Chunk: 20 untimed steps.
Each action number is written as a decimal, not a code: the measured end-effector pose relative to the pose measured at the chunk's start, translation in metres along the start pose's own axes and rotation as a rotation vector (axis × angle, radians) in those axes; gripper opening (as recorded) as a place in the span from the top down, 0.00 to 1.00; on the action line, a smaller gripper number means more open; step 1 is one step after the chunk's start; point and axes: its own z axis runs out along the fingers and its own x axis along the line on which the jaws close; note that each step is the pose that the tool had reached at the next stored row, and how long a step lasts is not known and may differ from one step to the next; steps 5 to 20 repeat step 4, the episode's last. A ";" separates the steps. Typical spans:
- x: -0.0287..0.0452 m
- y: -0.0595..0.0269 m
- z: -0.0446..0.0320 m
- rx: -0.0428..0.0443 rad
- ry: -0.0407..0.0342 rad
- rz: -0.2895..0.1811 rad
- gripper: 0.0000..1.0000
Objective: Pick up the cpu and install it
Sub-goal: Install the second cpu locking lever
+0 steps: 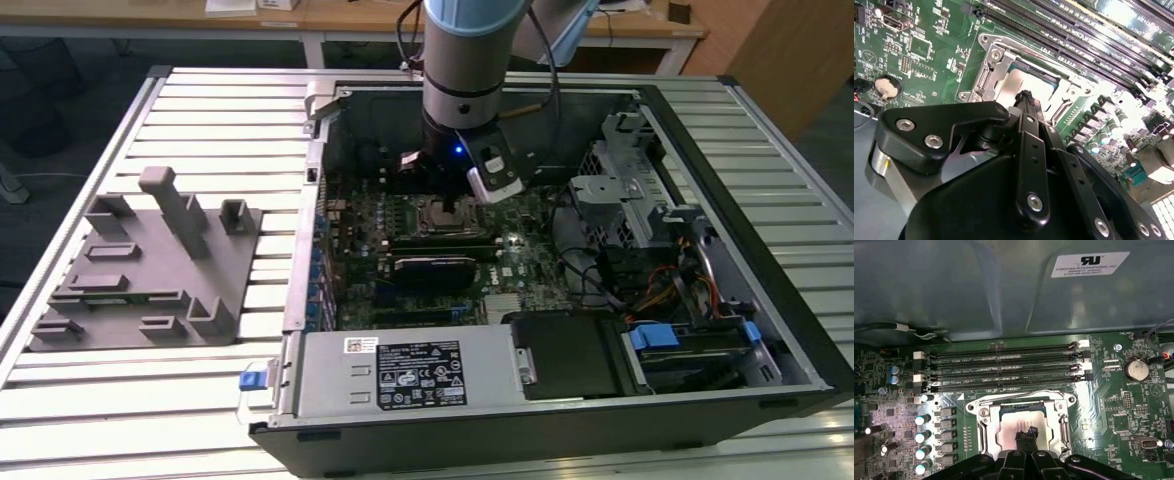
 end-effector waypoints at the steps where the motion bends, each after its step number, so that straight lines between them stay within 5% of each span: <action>1: 0.0000 0.0000 -0.0001 0.0003 0.0001 0.000 0.89; 20: 0.0000 0.0000 -0.0001 0.0004 0.0001 0.000 0.89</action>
